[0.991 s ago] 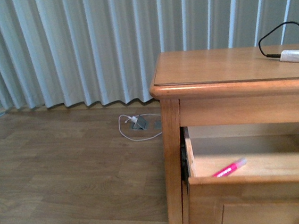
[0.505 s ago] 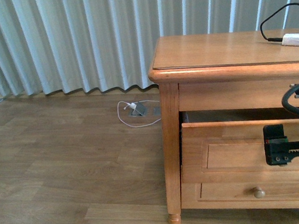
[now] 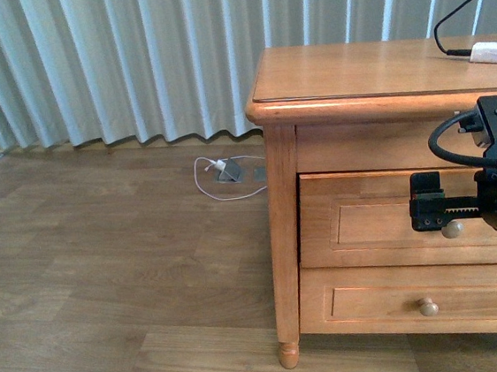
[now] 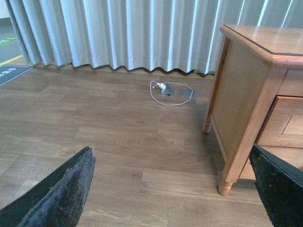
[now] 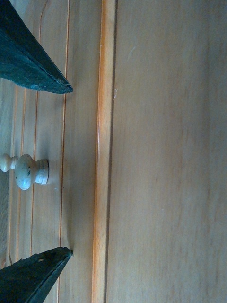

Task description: Place pink marker in drawer with both arms

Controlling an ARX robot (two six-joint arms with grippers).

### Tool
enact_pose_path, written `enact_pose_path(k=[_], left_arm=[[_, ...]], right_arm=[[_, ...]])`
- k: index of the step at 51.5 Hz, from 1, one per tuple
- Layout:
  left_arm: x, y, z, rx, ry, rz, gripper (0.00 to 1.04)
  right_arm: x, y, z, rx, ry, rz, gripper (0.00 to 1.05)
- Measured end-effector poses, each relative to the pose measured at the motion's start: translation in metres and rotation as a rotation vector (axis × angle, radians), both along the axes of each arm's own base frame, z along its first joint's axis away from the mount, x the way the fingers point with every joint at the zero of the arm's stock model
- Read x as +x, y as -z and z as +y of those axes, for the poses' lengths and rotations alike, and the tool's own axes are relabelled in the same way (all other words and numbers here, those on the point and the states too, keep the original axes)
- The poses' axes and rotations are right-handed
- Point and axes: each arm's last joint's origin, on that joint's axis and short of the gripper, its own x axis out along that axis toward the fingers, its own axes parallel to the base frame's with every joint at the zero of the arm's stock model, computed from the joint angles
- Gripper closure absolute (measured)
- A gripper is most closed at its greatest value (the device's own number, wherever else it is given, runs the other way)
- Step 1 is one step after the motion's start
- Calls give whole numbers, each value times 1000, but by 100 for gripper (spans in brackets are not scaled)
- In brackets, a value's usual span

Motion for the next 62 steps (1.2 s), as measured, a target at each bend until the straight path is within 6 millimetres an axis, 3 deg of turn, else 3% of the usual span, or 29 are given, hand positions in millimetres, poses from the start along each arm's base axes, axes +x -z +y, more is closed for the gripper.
enact_pose_path(k=[19, 31, 44, 49, 62], left_arm=[[0, 0, 0, 0, 0, 0, 6], [0, 0, 0, 0, 0, 0, 6], [0, 0, 0, 0, 0, 0, 6], [0, 0, 0, 0, 0, 0, 6], [0, 0, 0, 0, 0, 0, 6]], right_arm=[[-3, -2, -6, 9, -28, -13, 8], [-35, -29, -4, -4, -76, 31, 8], [-98, -80, -4, 22, -154, 16, 8], [-140, -104, -12, 46, -177, -3, 8], [-236, -131, -34, 68, -173, -19, 8]])
